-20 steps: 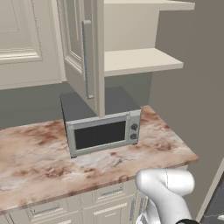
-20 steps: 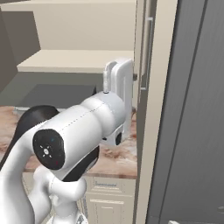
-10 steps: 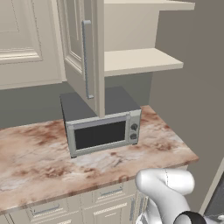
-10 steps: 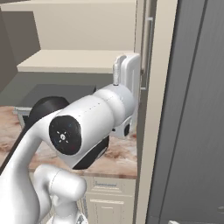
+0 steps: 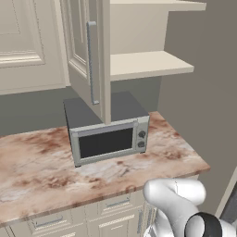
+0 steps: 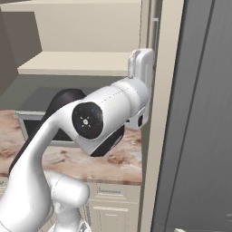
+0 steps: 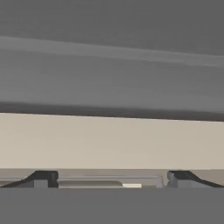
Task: Open the cabinet and move the ladle to the pot. Then close the cabinet.
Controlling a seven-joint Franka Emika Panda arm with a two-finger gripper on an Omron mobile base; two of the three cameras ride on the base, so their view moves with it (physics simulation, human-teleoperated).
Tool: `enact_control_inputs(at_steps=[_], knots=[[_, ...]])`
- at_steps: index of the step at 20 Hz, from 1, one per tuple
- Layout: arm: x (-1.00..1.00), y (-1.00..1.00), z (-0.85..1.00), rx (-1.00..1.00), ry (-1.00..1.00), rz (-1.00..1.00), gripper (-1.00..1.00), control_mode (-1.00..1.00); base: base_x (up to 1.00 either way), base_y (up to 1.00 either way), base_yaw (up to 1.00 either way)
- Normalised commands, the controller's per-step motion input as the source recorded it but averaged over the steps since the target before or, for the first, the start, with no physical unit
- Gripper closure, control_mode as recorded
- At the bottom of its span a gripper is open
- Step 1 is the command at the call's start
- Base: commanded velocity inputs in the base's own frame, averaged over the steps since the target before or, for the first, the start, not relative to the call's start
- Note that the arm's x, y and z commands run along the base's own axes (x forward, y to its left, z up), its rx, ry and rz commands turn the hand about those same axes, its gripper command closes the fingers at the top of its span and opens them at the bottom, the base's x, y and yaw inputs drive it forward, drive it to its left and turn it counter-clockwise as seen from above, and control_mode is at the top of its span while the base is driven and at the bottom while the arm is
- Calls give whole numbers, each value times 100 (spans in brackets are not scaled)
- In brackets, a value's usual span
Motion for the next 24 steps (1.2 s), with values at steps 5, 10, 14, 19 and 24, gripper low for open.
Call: enact_control_inputs(at_steps=[5,10,14,19,24], knots=[[53,0,-2,2,0,0,-100,-100,0,0,0],[55,0,-17,5,0,0,-100,-100,0,0,0],[44,-1,-20,8,0,0,-100,-100,0,0,0],[42,0,-29,10,0,0,-100,-100,0,0,0],[67,18,-44,6,0,0,-100,-100,0,0,0]])
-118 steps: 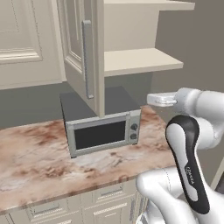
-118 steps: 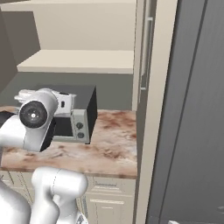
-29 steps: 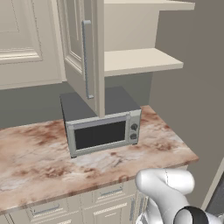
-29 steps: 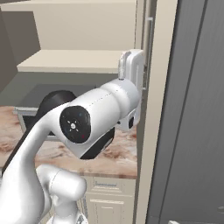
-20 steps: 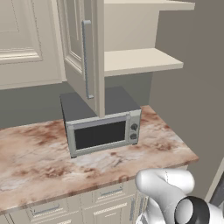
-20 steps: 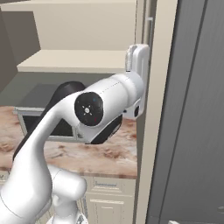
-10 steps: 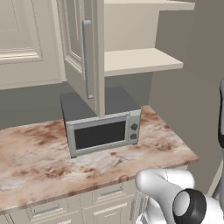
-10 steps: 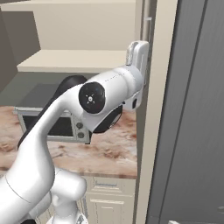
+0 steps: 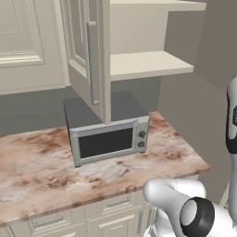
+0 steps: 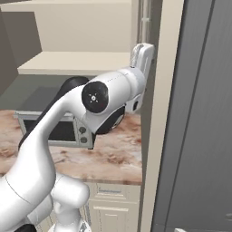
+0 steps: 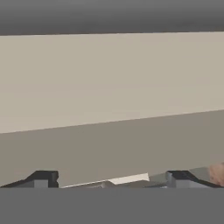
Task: Open the cabinet and move the ladle to the pot. Then close the cabinet.
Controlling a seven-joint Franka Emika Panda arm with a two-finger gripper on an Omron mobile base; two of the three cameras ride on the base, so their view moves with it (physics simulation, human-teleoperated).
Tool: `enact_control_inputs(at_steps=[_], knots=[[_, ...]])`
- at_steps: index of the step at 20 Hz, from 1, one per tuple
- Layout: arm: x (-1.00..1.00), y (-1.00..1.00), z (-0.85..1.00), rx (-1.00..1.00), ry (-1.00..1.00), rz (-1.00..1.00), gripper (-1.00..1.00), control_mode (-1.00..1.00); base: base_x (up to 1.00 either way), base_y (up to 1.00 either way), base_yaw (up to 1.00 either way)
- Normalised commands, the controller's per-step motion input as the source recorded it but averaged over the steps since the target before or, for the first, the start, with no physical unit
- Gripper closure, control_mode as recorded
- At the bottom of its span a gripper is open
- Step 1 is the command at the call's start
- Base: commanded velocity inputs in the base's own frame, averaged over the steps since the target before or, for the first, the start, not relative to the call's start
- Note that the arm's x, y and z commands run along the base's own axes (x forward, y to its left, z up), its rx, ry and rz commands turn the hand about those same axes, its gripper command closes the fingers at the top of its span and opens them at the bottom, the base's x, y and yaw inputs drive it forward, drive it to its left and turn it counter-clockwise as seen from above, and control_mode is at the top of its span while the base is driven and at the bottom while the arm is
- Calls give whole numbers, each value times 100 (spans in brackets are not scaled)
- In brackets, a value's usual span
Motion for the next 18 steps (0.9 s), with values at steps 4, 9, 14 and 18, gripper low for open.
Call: enact_control_inputs(at_steps=[4,9,14,18], knots=[[93,40,-39,6,0,0,-100,-100,0,0,0],[96,42,-33,9,0,0,-100,-100,0,0,0],[80,70,-43,16,-1,1,-100,-100,0,0,0],[81,67,-32,15,-7,4,-100,-100,0,0,0]])
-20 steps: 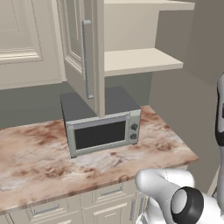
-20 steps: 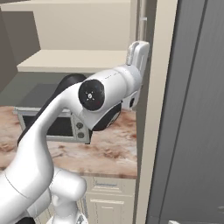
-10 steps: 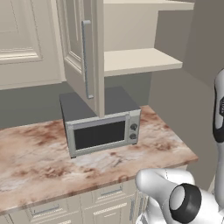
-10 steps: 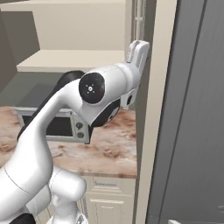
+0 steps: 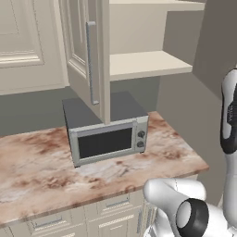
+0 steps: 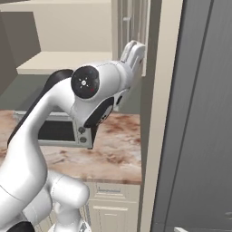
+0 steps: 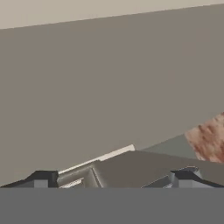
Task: Open the cabinet and move the ladle to the pot. Then close the cabinet.
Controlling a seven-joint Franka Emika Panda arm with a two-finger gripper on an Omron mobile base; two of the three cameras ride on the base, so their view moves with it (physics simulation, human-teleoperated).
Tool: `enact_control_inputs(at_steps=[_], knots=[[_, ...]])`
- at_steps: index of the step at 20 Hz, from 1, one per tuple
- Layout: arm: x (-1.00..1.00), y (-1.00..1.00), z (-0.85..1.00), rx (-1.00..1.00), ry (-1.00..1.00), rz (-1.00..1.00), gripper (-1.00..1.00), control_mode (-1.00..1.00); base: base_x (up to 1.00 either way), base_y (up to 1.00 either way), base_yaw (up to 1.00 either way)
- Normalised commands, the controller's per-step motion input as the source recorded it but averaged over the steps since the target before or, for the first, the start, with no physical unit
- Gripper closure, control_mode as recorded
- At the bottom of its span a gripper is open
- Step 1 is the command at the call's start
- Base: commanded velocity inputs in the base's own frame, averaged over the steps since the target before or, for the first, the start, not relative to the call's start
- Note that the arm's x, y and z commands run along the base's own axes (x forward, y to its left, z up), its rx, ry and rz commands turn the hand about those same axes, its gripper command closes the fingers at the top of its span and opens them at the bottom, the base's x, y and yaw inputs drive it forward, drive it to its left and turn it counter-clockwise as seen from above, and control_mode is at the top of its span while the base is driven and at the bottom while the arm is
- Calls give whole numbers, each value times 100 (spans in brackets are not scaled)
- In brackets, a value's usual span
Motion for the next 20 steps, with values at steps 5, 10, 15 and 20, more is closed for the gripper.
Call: enact_control_inputs(at_steps=[5,10,15,20], knots=[[74,75,-30,10,-12,4,-100,-100,0,0,0],[81,76,-21,9,-14,3,-100,-100,0,0,0],[99,38,-5,24,-3,3,-100,-100,0,0,0],[100,0,0,44,4,9,-100,-100,0,0,0]])
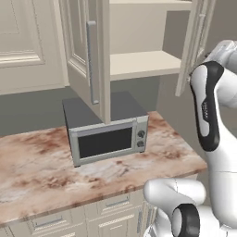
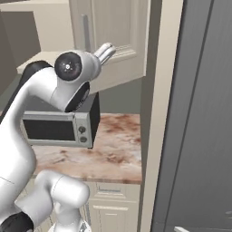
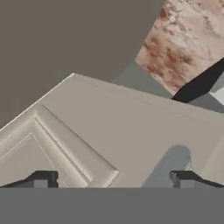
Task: Open the cabinet and move the ladle to the pot. Then close the cabinet.
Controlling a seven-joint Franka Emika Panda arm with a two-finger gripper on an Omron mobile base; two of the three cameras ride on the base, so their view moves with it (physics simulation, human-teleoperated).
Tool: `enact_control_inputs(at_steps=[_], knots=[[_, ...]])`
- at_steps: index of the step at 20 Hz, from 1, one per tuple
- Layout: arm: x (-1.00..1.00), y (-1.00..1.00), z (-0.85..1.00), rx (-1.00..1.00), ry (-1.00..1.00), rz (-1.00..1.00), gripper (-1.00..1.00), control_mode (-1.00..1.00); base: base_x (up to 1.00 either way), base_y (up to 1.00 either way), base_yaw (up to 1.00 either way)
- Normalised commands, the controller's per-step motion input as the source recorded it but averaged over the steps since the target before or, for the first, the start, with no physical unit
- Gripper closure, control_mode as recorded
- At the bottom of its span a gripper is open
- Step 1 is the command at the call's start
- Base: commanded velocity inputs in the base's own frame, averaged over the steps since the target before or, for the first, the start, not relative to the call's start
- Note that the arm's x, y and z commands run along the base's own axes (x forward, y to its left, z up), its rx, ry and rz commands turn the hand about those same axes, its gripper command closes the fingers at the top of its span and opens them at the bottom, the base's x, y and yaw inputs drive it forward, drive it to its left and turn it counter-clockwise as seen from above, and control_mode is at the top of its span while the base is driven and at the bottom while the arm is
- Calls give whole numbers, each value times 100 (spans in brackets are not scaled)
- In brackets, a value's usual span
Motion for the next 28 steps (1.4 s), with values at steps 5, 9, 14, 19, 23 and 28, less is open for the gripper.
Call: enact_control_inputs(at_steps=[5,9,14,19,23,28], knots=[[95,0,0,35,0,9,-100,-100,0,0,0],[81,0,-4,24,-13,11,-100,-100,0,0,0],[77,21,-45,19,-39,14,-100,-100,0,0,0],[89,47,-98,22,-64,3,-100,-100,0,0,0],[100,91,-95,26,-62,-9,-100,-100,0,0,0],[100,82,-38,29,-37,-33,-100,-100,0,0,0]])
